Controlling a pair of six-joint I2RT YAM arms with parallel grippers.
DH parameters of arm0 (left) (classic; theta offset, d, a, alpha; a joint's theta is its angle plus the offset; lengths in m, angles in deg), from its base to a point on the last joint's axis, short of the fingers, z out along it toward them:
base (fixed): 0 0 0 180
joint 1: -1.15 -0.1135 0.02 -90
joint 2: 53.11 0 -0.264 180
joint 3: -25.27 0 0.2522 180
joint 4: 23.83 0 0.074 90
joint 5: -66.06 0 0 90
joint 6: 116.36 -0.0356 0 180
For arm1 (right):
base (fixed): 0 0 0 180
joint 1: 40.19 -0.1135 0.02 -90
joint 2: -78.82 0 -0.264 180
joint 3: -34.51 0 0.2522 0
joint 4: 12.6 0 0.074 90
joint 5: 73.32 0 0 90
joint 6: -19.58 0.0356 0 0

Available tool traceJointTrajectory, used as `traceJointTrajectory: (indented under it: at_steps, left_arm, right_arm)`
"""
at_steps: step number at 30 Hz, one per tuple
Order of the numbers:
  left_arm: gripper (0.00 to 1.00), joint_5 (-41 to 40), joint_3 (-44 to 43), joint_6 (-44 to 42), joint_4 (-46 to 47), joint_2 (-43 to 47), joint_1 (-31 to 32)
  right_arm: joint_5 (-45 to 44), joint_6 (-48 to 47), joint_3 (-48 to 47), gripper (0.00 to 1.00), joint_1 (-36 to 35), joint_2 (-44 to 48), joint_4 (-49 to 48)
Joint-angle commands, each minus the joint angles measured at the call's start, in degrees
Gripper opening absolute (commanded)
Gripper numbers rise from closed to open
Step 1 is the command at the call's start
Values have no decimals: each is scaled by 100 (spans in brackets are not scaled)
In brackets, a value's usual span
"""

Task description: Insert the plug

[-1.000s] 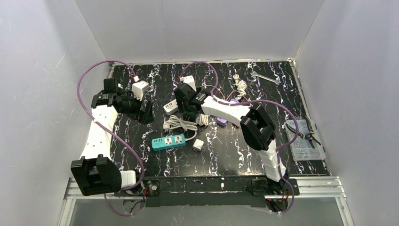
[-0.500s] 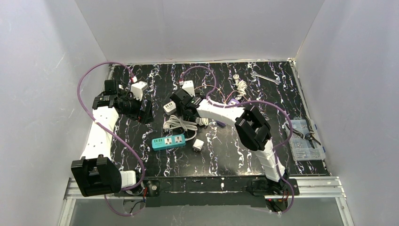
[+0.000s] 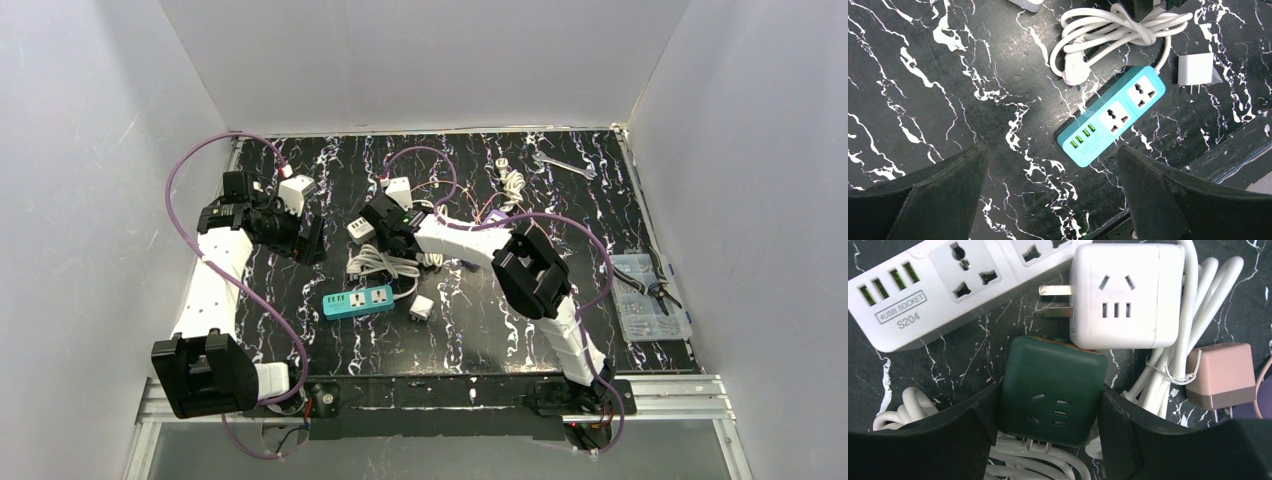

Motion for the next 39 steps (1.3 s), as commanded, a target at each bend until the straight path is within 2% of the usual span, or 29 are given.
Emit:
traceJointTrajectory:
  at_steps: [1,5,9,13,19,27,32,35,39]
  left_arm:
    - [98,459,37,-56,-114,192,-34]
    - [98,1011,-88,-73,-138,258,-37]
    - [98,1923,-333,-191,-218,336,-38]
    - [98,2656,-692,-187,-584,221,-29]
    - [98,3227,-685,-110,-751,370,-29]
    - [98,3674,-742,-723,-1463,770,1]
    - [98,3524,-839,-1471,-2001,964,27]
    - [98,3706,-990,-2315,-2680,992,23]
    - [98,4151,-992,-3874,-3382,1328,31]
  right_arm:
    - [-133,-437,72,33,-33,641,-672]
    - [189,-751,567,28,-35,1413,-1334]
    - [900,-1020,1341,28,-31,2416,-2374]
    - [1577,-1059,1951,29,-35,3288,-2859]
    - [2978,-981,2889,31,-35,4318,-3658]
    - [3681,-720,3715,33,-35,5238,-4549]
    - [4921,-839,3573,31,-33,5172,-4453]
    - [5744,-978,3543,30,-19,5160,-4289]
    - [6509,-952,3624,29,82,5212,-4298]
